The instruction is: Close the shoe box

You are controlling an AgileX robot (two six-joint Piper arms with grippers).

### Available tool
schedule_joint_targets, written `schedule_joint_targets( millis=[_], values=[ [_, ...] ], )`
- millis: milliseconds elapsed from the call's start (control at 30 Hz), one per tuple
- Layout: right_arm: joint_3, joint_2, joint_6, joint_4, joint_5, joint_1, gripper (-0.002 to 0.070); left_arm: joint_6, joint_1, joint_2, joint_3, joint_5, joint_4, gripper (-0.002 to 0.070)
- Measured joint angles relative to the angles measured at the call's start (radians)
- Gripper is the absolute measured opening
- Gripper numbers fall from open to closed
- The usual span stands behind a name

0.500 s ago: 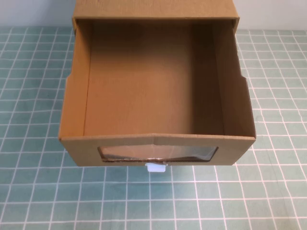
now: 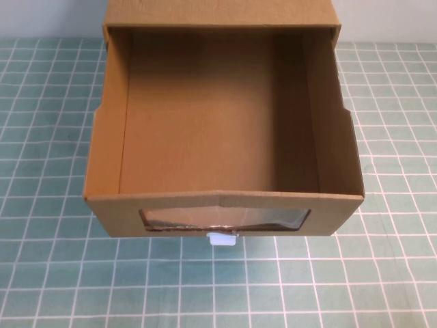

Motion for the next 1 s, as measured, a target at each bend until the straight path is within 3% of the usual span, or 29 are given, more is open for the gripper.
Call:
schedule_joint_targets(
  millis=[800, 1000],
  values=[
    [0.000, 0.000, 0.000, 0.000, 0.000, 0.000, -0.0011, -0.002, 0.000, 0.000, 0.000, -0.006, -0.006, -0.0005],
    [0.000, 0.000, 0.000, 0.000, 0.000, 0.000, -0.0011, -0.044, 0.000, 0.000, 0.000, -0.102, -0.182, -0.0005]
  ],
)
